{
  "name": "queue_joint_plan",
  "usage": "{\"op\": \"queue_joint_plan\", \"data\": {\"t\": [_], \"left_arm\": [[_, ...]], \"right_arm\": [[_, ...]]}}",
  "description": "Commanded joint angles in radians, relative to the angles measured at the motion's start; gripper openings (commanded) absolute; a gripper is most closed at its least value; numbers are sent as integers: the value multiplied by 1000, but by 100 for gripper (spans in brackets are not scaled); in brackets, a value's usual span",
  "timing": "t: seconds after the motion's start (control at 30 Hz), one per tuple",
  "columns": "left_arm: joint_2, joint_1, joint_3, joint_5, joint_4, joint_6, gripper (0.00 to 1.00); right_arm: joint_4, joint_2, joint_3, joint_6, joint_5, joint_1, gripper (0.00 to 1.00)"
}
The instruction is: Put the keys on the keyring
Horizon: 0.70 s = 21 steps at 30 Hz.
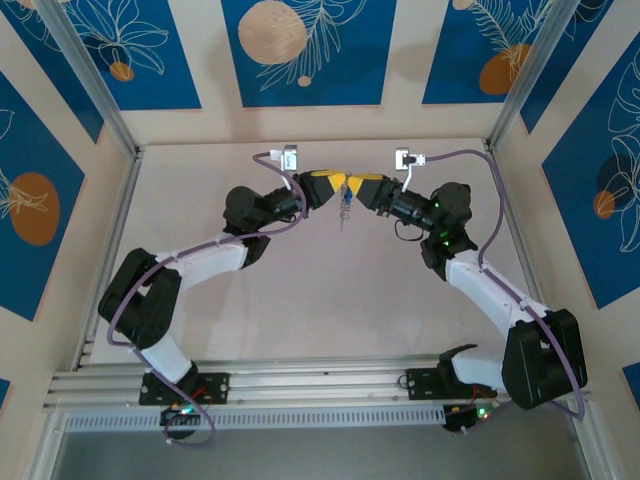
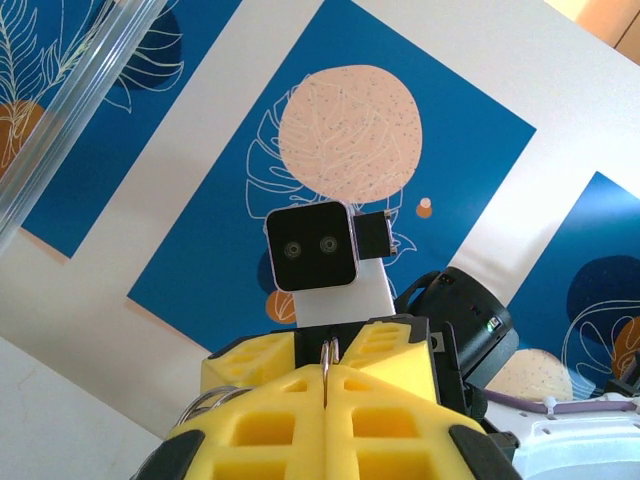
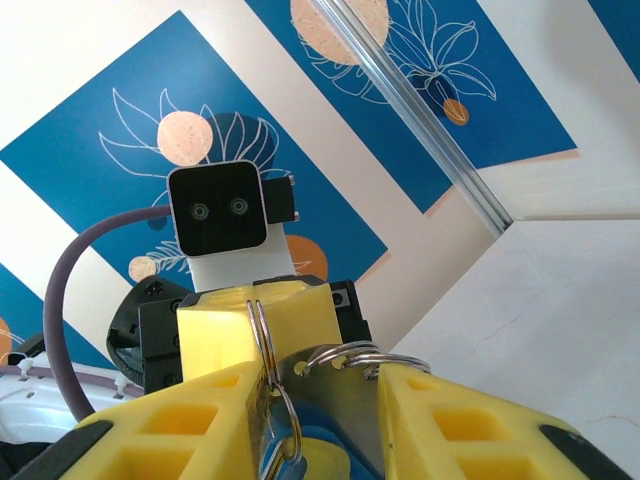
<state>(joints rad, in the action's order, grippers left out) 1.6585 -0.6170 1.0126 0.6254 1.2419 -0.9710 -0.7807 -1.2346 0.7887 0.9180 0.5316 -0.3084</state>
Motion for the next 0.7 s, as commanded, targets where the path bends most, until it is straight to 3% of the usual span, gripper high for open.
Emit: {"op": "queue_joint_plan", "data": {"t": [0.0, 0.2, 0.5, 0.6, 0.67], "left_arm": [[4, 11, 23, -5, 71, -11, 0], [9, 10, 22, -6, 77, -14, 0], [22, 10, 20, -3, 93, -21, 0], [25, 10, 22, -1, 97, -26, 0], [26, 11, 21, 0, 98, -26, 0]], "right_arm": [[-41, -4, 6, 9, 5, -7, 37], [-55, -6, 10, 10, 8, -7, 38], [-75, -25, 18, 20, 16, -7, 29], [-82, -33, 21, 25, 18, -7, 24], [-84, -37, 23, 25, 22, -9, 14]]}}
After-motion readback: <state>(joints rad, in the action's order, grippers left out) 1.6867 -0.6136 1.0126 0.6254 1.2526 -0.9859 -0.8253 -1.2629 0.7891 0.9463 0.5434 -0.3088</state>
